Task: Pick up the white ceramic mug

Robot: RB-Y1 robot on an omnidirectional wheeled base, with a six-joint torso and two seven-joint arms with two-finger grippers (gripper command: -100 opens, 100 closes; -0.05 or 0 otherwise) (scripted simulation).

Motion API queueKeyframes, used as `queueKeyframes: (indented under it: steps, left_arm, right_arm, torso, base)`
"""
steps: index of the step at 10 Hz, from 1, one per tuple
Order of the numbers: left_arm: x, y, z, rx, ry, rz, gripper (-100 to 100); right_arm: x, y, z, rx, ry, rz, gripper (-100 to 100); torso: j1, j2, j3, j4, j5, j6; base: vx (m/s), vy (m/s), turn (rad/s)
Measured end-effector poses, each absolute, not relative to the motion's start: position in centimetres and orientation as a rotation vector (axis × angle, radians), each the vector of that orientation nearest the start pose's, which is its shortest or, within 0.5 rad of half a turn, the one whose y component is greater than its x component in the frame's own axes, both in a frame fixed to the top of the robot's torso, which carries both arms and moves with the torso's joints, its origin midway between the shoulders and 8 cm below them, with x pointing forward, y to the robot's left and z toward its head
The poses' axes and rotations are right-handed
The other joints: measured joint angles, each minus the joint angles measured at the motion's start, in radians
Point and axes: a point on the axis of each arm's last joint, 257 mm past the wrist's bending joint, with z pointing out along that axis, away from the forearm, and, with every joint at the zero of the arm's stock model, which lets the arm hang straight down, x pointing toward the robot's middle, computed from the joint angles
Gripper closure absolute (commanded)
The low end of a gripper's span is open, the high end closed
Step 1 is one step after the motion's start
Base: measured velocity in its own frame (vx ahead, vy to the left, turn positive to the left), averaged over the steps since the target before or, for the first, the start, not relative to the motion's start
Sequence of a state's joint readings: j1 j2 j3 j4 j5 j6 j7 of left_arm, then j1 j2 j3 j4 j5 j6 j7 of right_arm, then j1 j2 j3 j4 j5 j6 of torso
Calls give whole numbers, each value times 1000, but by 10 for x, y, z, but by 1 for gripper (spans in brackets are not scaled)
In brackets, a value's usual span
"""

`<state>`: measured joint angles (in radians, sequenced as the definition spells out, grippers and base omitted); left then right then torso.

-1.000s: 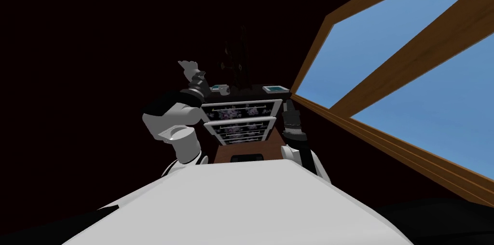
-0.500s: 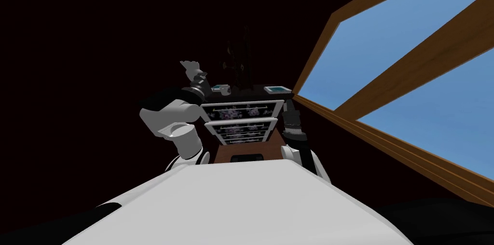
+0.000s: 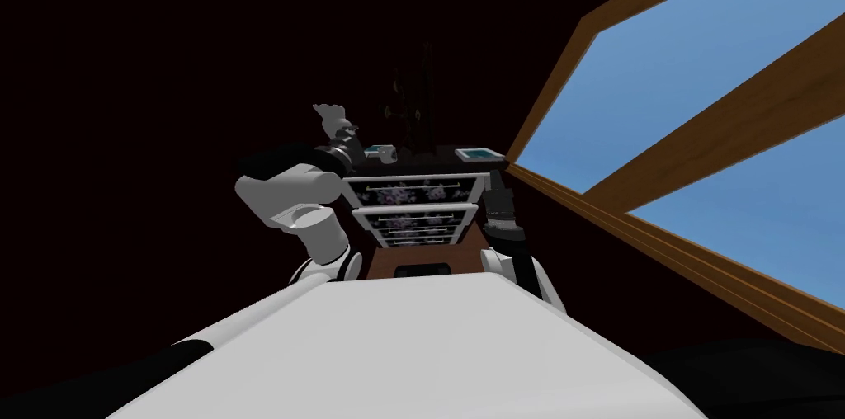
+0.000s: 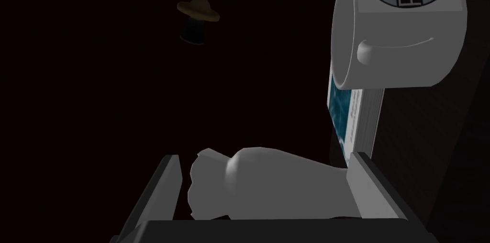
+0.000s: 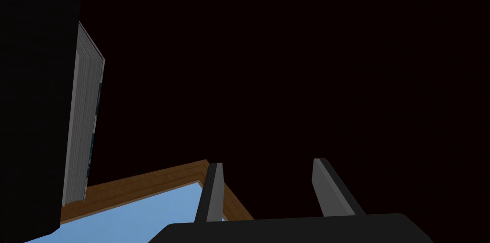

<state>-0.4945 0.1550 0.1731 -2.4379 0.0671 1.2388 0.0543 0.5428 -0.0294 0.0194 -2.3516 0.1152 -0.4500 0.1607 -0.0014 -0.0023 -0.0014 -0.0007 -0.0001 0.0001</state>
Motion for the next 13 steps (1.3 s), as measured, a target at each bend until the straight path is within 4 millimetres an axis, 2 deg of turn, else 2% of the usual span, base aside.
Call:
queueKeyframes:
  steps: [4,13]
  left_arm:
    - [501,227,113,-1172,1200,-1252,-100]
    - [504,203,89,-1349,1343,-1279,-100]
  right_arm:
    - [339,-260,31,514,746,1079,0]
    - [339,-260,31,514,746,1079,0]
  torso:
    - [0,0,0,0,0,0]
    - [0,0,0,0,0,0]
  base:
    - [30,-11,51]
    - [36,-16,53]
